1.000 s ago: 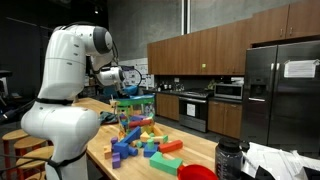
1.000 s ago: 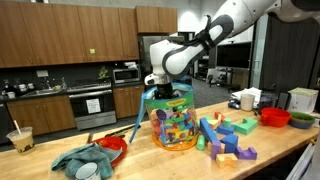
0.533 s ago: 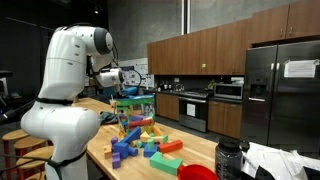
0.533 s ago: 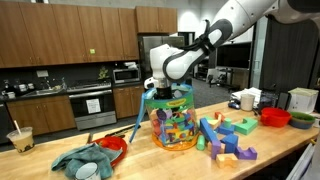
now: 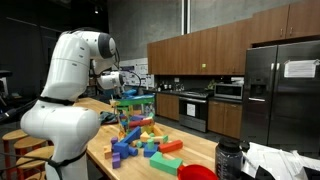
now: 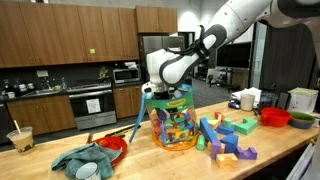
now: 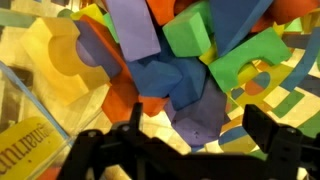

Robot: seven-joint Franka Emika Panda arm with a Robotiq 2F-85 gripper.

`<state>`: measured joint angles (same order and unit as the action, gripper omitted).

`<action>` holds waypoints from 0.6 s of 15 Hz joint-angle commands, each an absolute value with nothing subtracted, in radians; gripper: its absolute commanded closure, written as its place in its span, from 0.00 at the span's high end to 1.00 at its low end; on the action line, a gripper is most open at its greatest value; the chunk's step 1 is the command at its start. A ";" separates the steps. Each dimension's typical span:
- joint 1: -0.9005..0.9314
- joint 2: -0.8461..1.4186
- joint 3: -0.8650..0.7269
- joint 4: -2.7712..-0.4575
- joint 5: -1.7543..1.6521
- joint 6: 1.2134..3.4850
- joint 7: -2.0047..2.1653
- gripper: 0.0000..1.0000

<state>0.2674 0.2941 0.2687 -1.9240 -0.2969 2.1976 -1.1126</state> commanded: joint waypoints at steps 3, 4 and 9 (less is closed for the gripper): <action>0.297 0.390 0.253 -1.807 -0.400 2.154 -1.095 1.00; 0.302 0.402 0.249 -1.788 -0.423 2.147 -1.093 1.00; 0.301 0.426 0.237 -1.748 -0.478 2.121 -1.115 1.00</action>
